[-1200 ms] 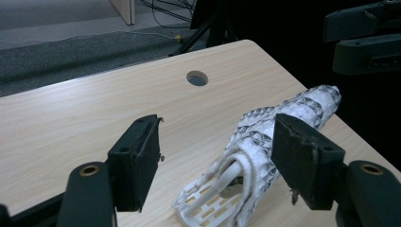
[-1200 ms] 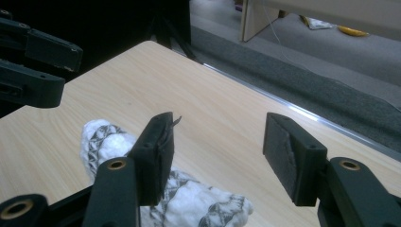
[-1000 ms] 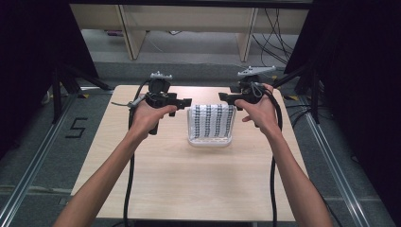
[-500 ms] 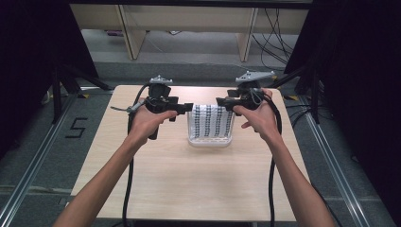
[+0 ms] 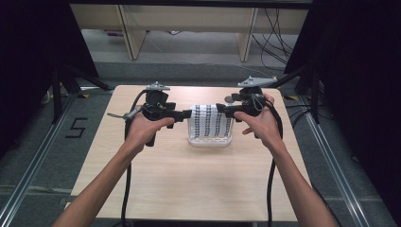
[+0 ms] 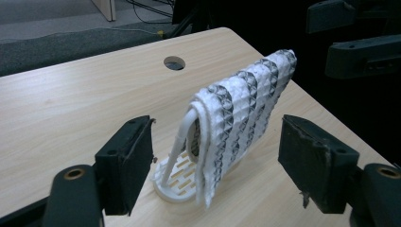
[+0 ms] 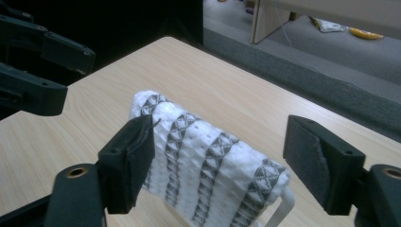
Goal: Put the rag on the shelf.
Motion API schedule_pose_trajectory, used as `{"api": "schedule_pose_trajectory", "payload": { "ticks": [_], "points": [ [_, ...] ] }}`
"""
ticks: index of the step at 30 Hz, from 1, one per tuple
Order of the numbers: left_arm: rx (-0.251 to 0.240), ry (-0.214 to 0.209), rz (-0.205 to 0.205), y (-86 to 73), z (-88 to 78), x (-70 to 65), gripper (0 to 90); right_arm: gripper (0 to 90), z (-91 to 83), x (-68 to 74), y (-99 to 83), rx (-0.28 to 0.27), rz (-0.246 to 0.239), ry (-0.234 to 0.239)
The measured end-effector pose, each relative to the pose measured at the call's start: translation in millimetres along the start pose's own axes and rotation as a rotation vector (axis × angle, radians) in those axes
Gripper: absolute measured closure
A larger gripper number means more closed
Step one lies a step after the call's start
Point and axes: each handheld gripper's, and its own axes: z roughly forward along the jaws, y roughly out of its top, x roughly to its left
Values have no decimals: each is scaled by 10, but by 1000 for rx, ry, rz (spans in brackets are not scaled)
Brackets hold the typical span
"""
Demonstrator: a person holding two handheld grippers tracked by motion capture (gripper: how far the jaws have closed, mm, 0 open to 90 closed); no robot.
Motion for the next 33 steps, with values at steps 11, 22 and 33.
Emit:
{"api": "schedule_pose_trajectory", "payload": {
  "ticks": [11,22,33],
  "points": [
    [-8,-16,2,-205,-90,1,244,258,-90,65,-139,-4,-23,10],
    [-21,-18,0,-372,-176,42,244,257,-171,121,-316,-20,-15,15],
    [-35,-21,2,-530,-253,57,246,256,-253,184,-483,-4,-15,15]
  ]
}}
